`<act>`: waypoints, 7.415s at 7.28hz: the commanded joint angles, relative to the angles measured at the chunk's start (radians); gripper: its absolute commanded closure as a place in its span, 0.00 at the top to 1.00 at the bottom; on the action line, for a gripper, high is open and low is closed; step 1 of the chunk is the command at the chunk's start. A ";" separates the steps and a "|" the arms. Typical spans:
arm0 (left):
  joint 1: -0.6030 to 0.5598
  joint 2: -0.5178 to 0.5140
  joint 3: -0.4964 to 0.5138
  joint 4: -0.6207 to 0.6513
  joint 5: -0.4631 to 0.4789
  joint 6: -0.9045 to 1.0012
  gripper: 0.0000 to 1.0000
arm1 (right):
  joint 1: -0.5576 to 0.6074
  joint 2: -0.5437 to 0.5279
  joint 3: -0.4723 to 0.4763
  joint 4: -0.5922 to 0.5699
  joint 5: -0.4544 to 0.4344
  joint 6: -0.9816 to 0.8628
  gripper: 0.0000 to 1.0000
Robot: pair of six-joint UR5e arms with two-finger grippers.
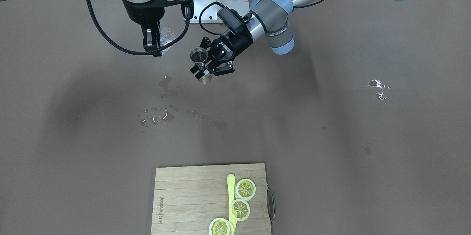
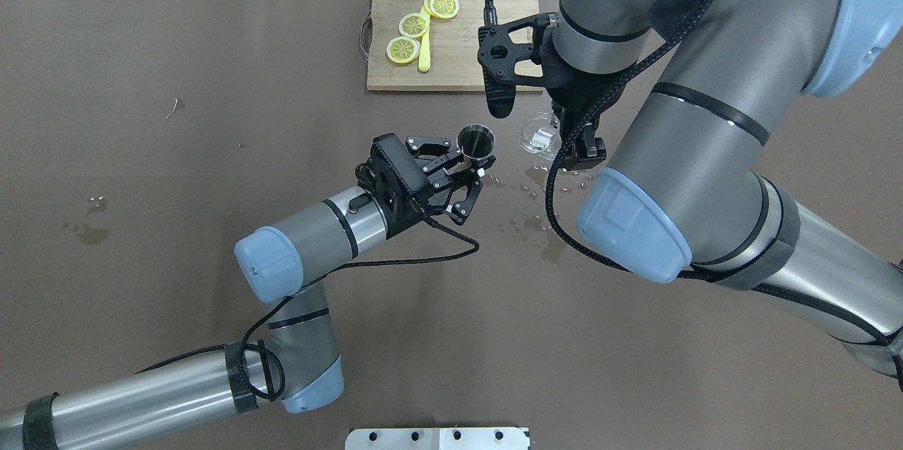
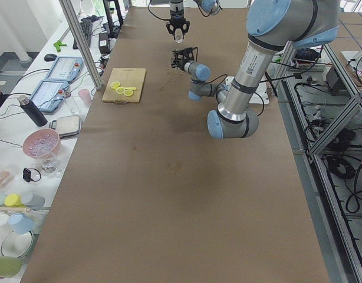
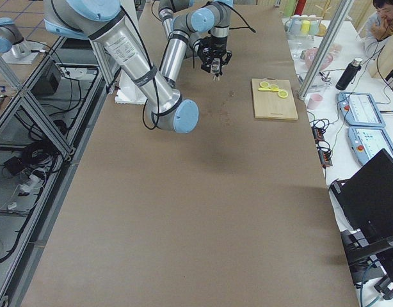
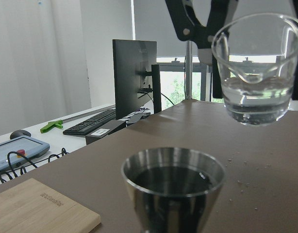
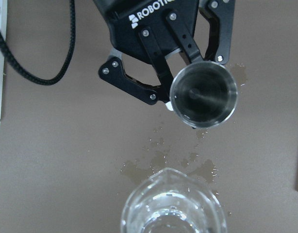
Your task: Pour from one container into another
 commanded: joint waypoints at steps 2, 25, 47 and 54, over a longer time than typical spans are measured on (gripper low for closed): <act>0.000 0.001 -0.001 -0.001 0.000 0.000 0.00 | 0.001 0.056 -0.077 -0.029 -0.025 0.000 0.00; -0.015 0.013 -0.006 -0.011 -0.003 0.000 0.00 | -0.077 0.295 -0.327 -0.196 -0.212 -0.157 0.00; -0.028 0.025 -0.006 -0.028 -0.005 0.000 0.00 | -0.083 0.385 -0.441 -0.241 -0.214 -0.149 0.00; -0.028 0.027 -0.006 -0.028 -0.005 0.000 0.00 | -0.065 0.372 -0.404 -0.204 -0.151 -0.143 0.00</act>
